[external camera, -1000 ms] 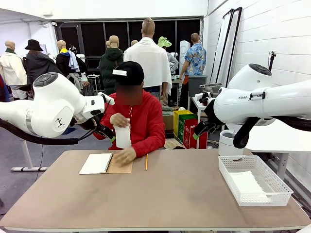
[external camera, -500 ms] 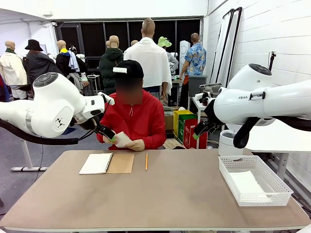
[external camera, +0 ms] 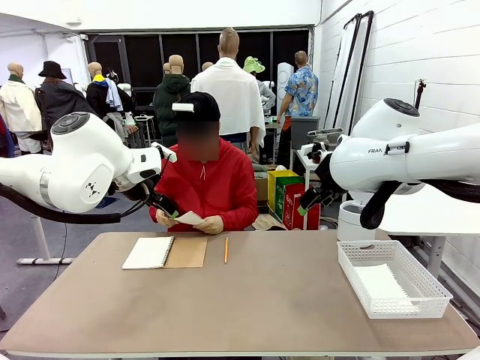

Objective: Sort the paper based on its condition.
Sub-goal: If a person hands you a paper, place it in the Organizing basket , and if it's crumpled, put it in the Trash can.

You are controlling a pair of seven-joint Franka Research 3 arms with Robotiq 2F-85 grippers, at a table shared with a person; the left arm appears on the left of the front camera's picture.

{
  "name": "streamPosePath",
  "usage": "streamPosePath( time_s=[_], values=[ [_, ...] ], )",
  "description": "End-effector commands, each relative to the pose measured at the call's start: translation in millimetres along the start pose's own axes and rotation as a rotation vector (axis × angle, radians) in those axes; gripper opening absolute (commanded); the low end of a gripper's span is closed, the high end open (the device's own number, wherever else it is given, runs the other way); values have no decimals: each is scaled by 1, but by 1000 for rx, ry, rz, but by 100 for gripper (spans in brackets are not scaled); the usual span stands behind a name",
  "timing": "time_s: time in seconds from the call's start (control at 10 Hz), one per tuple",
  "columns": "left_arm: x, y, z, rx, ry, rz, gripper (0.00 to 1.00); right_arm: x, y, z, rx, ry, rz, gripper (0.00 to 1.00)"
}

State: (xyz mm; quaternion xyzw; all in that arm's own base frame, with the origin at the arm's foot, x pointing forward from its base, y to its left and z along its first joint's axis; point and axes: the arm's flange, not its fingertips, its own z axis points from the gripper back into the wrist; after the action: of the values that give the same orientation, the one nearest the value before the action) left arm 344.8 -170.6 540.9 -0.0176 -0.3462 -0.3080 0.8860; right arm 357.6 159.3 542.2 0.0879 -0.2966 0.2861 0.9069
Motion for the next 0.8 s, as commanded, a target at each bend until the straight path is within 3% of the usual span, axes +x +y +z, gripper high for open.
streamPosePath(
  time_s=[0.0, 0.7],
  values=[
    [-1, 1, 0, -4, 0, 2, 100, 0, 0, 0, 0, 1, -2, 100],
    [-1, 1, 0, -4, 0, 2, 100, 0, 0, 0, 0, 1, -2, 100]
  ],
)
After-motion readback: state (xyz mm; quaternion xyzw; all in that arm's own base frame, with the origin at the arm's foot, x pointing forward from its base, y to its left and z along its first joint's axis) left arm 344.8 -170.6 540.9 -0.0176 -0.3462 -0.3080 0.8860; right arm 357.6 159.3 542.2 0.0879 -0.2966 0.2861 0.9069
